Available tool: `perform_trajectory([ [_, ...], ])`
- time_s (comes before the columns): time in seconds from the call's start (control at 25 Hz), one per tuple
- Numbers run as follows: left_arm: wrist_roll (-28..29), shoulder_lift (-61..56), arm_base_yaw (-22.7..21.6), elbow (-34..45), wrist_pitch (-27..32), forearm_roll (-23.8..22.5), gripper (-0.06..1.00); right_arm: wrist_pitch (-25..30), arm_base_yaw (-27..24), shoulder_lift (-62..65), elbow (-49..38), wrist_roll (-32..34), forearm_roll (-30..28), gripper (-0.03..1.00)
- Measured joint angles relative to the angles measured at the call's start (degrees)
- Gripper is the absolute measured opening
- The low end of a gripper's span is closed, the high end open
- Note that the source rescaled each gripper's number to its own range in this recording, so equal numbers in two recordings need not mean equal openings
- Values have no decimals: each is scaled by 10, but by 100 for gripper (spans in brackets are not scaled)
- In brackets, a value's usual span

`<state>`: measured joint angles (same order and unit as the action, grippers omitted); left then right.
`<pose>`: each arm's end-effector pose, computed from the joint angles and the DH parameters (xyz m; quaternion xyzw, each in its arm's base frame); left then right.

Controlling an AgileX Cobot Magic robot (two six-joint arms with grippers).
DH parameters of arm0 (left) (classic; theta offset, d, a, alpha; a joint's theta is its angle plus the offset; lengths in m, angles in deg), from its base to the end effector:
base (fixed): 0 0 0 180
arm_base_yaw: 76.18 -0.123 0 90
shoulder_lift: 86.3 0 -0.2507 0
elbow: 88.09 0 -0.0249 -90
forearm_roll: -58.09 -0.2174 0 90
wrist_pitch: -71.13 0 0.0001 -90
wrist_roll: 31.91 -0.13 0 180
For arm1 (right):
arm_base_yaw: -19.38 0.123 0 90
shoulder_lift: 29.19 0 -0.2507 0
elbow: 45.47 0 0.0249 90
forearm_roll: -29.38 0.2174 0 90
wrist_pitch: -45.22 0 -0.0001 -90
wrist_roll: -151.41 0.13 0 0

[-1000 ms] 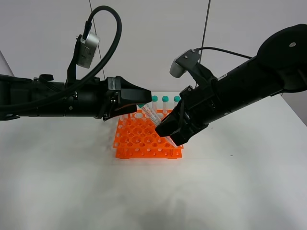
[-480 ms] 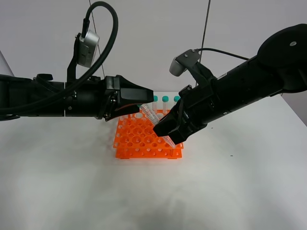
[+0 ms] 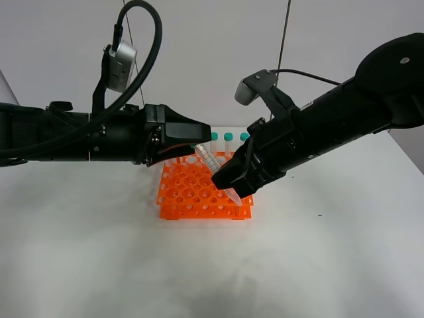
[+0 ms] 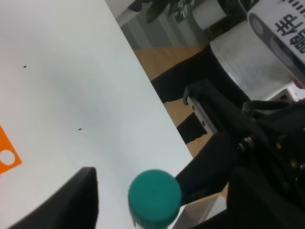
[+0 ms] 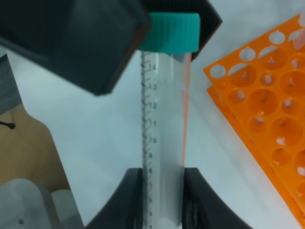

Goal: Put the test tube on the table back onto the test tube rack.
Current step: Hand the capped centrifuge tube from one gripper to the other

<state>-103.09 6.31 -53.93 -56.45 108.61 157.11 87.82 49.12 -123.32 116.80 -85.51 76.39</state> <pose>0.2456 -0.1850 0.2239 0.1085 0.8198 -0.4604 0.3227 0.2246 0.2025 0.2239 -0.4488 0.8061 0.2714 0.2741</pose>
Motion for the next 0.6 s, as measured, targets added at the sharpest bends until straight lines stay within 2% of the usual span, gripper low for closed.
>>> perform_trajectory([
  [0.16, 0, 0, 0, 0, 1, 0, 69, 9, 0, 0, 0, 0, -1, 1],
  [0.48, 0, 0, 0, 0, 10, 0, 68, 4, 0, 0, 0, 0, 0, 1],
  [0.6, 0, 0, 0, 0, 15, 0, 65, 8, 0, 0, 0, 0, 1, 1],
])
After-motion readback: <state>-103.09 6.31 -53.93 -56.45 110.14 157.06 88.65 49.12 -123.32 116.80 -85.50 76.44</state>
